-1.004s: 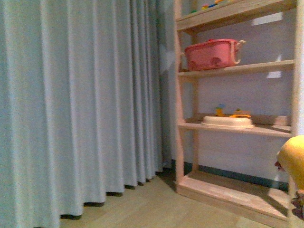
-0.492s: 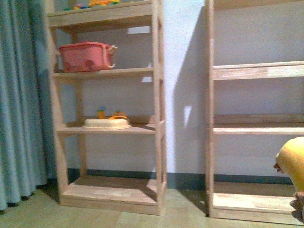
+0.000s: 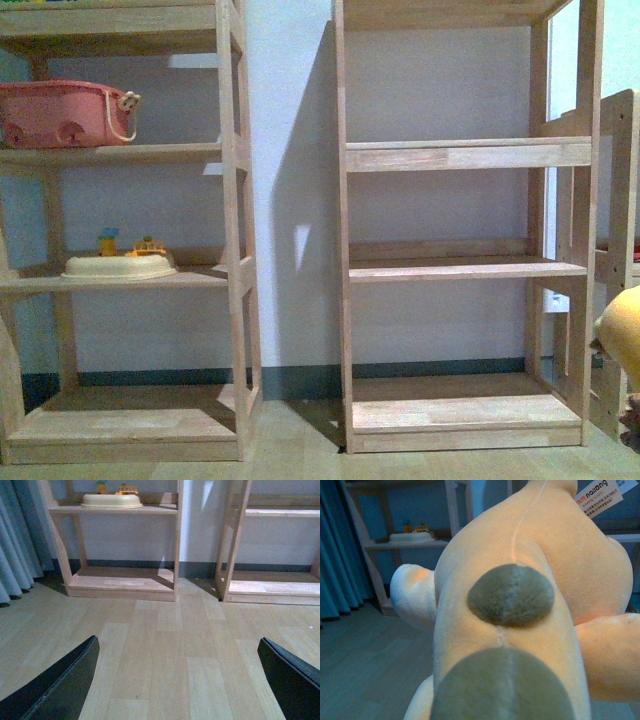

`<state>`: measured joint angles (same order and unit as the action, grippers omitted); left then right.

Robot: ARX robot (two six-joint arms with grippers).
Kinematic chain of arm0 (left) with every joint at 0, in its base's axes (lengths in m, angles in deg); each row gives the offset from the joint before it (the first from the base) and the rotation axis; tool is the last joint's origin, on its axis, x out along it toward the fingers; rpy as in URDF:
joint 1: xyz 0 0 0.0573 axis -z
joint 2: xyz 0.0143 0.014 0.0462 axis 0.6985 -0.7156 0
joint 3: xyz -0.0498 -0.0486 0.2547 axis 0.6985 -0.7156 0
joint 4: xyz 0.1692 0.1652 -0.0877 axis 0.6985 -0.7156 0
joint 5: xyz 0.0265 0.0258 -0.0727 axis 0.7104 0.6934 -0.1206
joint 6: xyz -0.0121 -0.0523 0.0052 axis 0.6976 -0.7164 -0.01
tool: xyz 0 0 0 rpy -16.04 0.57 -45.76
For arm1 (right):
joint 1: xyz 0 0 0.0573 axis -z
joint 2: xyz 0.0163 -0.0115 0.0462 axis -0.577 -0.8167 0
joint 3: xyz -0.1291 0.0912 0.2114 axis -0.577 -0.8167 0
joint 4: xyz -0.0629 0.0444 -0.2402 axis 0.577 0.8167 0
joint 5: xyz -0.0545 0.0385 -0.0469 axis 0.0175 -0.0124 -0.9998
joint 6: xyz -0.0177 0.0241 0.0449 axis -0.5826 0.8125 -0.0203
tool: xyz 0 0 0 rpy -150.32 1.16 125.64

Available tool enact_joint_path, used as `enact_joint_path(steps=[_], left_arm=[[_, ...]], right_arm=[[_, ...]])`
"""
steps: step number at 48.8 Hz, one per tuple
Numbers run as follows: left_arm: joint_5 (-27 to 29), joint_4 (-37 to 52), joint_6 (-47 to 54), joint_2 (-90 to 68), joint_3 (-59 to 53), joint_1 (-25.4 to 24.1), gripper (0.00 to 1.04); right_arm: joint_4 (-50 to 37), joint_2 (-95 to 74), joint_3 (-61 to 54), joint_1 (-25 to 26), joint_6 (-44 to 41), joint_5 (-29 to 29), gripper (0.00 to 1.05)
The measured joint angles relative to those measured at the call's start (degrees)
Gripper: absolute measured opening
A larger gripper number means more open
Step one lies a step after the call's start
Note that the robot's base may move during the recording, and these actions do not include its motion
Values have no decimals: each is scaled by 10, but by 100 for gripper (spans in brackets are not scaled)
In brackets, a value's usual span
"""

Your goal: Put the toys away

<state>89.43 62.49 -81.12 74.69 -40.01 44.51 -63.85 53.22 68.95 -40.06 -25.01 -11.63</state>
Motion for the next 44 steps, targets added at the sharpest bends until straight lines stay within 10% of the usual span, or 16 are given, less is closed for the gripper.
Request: enact_joint_path(steps=[44], left_arm=[[0,0,0,0,0,0,99]], right_arm=[[0,0,0,0,0,0,11]])
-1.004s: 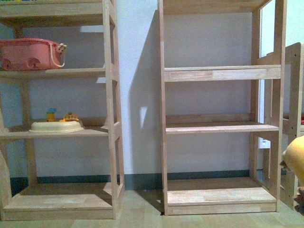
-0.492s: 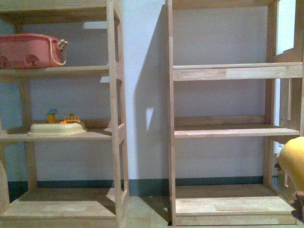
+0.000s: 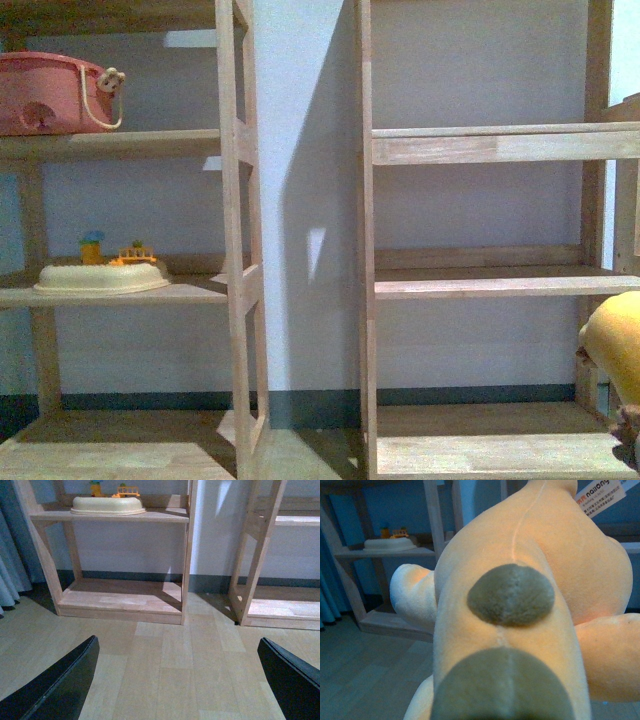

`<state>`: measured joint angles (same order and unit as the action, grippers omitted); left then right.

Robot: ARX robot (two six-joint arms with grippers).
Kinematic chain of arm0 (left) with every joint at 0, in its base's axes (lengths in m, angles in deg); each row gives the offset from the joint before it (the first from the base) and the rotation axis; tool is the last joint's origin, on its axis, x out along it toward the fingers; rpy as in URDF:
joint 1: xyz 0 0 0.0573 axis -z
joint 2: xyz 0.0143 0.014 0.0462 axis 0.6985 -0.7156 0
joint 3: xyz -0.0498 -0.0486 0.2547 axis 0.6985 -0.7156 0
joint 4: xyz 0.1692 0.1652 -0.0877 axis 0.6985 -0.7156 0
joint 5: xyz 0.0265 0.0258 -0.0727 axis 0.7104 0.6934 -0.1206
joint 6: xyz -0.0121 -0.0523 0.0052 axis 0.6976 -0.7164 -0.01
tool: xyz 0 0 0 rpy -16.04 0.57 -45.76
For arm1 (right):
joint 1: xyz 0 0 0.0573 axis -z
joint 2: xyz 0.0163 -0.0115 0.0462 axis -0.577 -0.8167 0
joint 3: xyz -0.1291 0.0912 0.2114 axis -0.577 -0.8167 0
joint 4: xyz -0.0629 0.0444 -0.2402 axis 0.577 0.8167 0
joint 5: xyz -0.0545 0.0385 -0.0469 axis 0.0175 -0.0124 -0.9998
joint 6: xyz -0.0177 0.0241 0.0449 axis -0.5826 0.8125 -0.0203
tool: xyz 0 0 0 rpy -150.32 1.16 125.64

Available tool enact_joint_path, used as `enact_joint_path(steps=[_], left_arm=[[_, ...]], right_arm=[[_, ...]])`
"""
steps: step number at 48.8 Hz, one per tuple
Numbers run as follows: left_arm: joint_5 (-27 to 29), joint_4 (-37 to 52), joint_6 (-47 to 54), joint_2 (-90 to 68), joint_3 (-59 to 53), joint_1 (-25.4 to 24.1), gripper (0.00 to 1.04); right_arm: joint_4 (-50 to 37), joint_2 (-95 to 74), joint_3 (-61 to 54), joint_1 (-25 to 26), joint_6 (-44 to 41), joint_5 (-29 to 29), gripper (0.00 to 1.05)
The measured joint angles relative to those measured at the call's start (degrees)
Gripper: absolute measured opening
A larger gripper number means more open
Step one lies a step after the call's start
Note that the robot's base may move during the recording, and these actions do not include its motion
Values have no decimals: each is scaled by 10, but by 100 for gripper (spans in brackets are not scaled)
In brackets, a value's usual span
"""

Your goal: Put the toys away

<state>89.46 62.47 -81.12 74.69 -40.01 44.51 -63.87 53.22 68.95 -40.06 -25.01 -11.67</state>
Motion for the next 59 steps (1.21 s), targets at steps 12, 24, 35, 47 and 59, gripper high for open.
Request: enact_joint_path(steps=[12,24,35,47,59], left_arm=[[0,0,0,0,0,0,99],[0,0,0,0,0,0,99],[0,0,0,0,0,0,99],[0,0,0,0,0,0,99],[0,0,0,0,0,0,99]], right_arm=[[0,0,0,0,0,0,11],[0,0,0,0,0,0,11],[0,0,0,0,0,0,11],[0,0,0,0,0,0,11],[0,0,0,0,0,0,11]])
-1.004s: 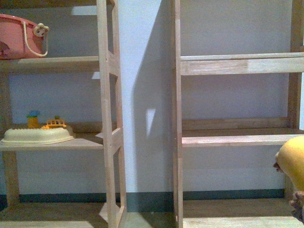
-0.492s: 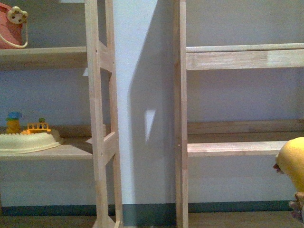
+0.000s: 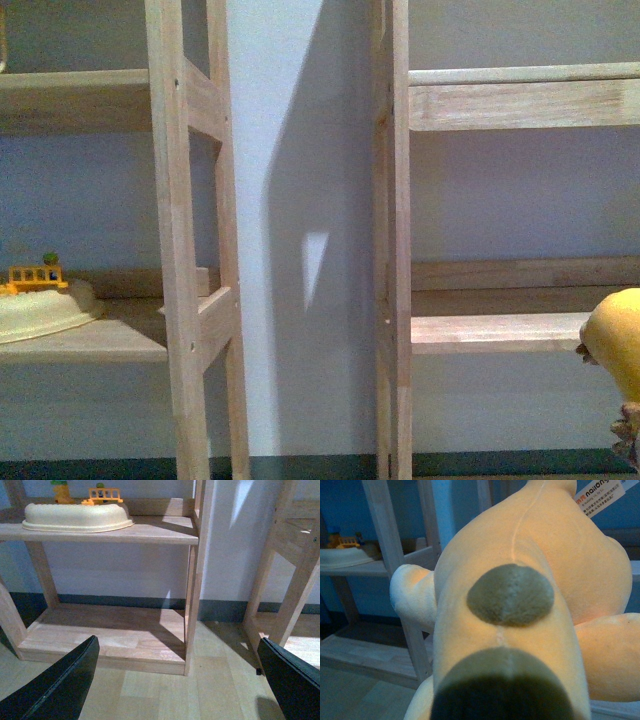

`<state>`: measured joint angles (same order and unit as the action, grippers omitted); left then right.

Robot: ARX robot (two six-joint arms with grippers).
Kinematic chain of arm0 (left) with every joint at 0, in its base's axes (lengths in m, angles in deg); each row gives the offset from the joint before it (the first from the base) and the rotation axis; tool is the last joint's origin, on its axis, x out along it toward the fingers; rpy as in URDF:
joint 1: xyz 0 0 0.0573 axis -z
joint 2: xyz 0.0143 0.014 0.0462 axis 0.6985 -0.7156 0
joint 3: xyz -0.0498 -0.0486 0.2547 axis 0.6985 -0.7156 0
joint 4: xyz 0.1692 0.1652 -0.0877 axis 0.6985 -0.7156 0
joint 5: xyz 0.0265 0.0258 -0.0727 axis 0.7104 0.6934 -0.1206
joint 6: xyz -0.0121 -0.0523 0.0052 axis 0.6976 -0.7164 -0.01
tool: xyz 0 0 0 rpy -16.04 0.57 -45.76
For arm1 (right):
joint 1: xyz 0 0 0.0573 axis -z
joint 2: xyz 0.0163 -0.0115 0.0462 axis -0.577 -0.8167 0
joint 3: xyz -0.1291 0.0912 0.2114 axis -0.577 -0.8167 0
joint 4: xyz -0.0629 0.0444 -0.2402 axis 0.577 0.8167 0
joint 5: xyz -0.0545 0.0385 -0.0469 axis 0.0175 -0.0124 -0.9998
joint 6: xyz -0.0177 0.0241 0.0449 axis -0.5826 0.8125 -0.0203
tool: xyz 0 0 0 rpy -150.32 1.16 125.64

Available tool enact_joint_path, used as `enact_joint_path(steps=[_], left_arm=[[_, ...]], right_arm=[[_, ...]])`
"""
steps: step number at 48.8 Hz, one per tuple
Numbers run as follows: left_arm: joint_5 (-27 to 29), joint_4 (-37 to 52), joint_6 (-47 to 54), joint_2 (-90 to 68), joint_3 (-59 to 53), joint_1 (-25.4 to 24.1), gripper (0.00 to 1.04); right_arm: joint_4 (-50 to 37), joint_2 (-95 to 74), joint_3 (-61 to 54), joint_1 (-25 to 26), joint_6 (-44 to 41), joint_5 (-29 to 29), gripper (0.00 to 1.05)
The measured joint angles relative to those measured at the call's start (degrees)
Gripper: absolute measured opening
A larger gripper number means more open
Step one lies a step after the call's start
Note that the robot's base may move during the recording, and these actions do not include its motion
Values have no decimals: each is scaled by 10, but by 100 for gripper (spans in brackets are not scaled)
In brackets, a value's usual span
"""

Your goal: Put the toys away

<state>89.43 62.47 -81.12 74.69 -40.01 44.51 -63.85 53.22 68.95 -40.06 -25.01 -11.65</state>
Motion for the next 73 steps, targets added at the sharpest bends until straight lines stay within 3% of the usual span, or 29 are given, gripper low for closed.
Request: enact_joint_path(steps=[39,42,48,53,73], left_arm=[[0,0,0,0,0,0,99],[-1,0,0,0,0,0,99],[0,0,0,0,0,0,99],[0,0,0,0,0,0,99],[0,0,0,0,0,0,99]], right_arm=[[21,-3,2,-1,0,-18,11],[72,-16,9,11,0,-23,11],[73,-53,19,68,3,6,11],[17,-113,92,119,14,40,11],[-13,-345,465,152,38,106,11]])
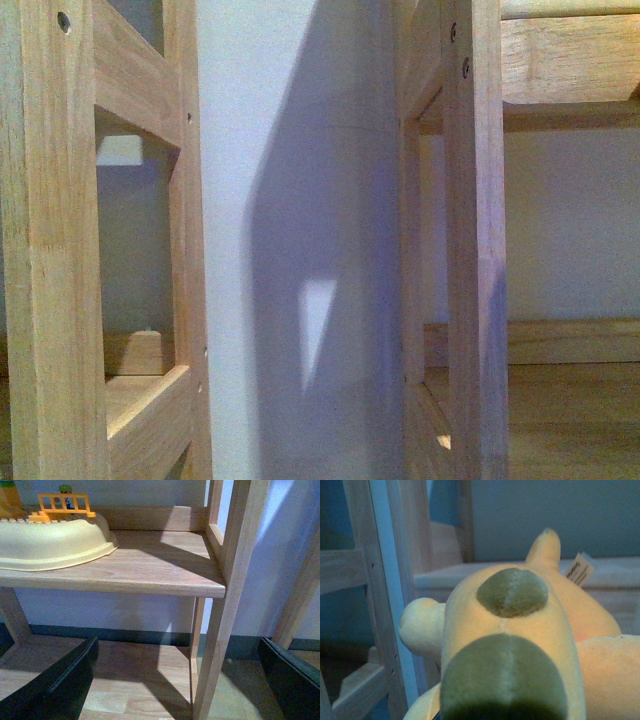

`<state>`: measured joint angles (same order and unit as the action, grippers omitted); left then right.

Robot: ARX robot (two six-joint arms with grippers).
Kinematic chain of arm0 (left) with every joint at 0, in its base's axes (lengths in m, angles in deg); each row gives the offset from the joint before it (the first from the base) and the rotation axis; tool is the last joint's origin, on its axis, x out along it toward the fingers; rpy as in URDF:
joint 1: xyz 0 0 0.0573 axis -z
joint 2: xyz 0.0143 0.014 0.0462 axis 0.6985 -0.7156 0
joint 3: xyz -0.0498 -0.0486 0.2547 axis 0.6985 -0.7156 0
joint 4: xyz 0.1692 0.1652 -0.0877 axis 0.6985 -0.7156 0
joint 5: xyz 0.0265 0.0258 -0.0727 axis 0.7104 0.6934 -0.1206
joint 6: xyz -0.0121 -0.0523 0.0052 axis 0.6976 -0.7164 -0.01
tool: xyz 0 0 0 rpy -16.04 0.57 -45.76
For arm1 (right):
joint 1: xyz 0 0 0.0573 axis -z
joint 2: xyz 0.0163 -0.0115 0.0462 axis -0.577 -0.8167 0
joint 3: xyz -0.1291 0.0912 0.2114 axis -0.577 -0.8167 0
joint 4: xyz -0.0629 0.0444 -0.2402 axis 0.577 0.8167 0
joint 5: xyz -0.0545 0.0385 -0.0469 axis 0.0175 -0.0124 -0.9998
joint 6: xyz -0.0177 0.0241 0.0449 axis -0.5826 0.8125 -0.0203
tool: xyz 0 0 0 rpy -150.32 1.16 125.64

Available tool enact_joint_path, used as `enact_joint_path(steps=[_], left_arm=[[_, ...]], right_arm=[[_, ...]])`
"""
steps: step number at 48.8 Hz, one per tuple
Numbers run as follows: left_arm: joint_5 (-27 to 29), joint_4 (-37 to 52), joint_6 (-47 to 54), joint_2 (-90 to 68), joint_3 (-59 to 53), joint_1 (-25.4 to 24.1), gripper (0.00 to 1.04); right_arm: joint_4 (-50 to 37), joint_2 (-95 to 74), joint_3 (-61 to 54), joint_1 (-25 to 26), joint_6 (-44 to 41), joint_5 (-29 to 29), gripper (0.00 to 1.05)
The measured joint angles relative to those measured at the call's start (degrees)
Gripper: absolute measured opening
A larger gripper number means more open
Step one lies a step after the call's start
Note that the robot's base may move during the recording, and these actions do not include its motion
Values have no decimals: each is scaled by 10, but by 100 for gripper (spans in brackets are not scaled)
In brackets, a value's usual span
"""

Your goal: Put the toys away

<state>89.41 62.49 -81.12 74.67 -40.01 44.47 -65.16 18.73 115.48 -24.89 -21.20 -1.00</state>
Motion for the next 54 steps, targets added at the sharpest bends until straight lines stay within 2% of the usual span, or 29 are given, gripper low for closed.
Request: enact_joint_path(steps=[11,19,29,41,54], left_arm=[[0,0,0,0,0,0,99],[0,0,0,0,0,0,99],[0,0,0,0,0,0,99],[0,0,0,0,0,0,99],[0,0,0,0,0,0,99]], right_arm=[[21,-90,143,-16,1,-5,11],[66,-178,306,-46,-44,-34,11],[79,-280,430,-58,-60,-64,11],[76,-406,539,-92,-24,-125,11],[112,-508,631,-160,40,-150,11]])
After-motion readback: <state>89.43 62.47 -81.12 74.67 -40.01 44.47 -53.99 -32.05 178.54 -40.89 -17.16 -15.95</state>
